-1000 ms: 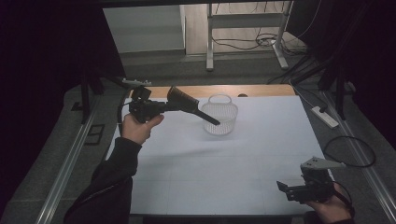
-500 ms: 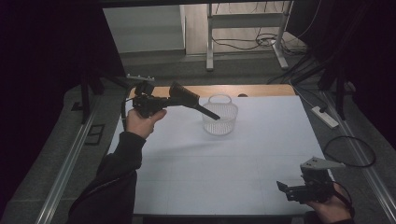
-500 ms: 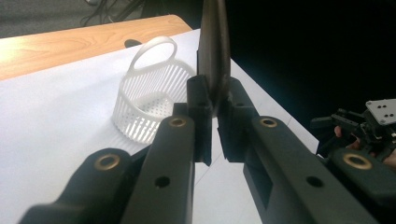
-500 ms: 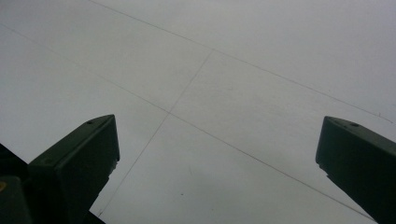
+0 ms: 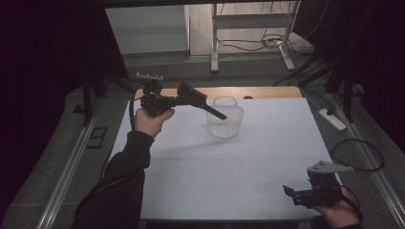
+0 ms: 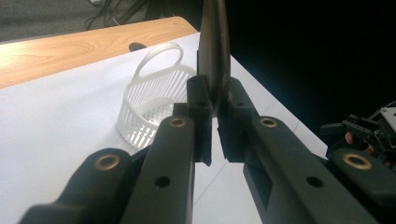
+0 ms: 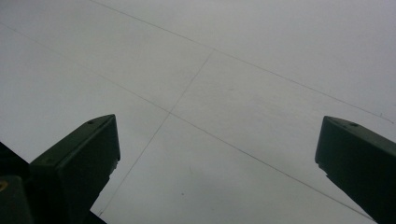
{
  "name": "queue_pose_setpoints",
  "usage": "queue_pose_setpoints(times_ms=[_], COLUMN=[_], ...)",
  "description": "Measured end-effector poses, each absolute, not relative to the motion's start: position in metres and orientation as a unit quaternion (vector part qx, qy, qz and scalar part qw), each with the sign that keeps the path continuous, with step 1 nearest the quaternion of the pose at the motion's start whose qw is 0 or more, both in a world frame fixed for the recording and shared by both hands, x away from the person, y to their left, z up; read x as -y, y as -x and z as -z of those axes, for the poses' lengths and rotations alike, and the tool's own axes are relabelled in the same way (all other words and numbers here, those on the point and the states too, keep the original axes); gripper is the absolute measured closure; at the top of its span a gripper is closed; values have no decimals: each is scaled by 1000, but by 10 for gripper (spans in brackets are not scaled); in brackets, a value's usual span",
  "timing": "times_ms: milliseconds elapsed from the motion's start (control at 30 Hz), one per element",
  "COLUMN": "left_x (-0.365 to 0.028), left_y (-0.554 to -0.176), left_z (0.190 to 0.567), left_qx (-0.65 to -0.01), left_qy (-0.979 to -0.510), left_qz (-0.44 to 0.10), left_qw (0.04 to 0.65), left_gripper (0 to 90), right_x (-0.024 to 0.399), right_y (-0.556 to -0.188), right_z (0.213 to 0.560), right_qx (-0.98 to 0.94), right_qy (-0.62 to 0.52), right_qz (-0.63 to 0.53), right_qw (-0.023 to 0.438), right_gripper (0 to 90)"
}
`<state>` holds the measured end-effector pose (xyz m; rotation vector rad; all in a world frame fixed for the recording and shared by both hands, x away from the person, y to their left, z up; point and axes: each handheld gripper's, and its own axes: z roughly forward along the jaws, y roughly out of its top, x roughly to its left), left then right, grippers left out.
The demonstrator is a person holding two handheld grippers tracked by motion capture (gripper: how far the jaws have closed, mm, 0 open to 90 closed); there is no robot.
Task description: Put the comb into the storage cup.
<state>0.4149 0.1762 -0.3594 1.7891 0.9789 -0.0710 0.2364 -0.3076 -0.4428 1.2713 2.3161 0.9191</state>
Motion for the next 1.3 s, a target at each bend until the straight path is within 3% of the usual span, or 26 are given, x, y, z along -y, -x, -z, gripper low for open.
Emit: queue_pose_setpoints(times_ms=[1300], left_x=[-146], left_y=[-450], left_z=[389], left_qx=[-432], left_qy=[-747], left_qz=[29], left_qw=[505], left_gripper=[834], right_x=[308], right_y=[-237], right_z=[443], right_qx=[-817], right_qy=[-448], right_qz=[-322], right_qw=[166], right_gripper=[16])
